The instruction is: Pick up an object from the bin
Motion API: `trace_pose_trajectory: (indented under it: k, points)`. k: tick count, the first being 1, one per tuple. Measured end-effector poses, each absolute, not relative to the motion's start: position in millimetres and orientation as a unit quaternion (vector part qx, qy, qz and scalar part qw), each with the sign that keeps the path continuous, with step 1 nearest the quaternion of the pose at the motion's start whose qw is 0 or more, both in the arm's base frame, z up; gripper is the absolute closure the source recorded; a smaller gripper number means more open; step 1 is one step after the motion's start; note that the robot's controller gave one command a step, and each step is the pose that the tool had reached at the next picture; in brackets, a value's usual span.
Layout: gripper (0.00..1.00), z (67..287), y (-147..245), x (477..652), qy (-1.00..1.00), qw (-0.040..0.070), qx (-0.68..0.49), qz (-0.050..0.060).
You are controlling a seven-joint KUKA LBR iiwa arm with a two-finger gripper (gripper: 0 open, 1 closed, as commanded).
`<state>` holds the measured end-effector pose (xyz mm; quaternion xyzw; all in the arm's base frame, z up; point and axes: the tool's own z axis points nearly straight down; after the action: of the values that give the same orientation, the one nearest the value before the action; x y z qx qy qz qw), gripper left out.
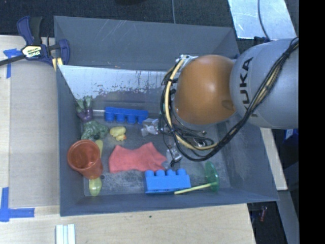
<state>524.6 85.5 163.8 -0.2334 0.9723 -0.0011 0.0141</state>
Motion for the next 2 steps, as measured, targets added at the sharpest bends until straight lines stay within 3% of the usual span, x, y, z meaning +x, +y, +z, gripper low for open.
trace_pose_trajectory:
  k: [2]
  points:
    - [0.0,87,108,546.9,0.982,0.016,-0.186,-0.001]
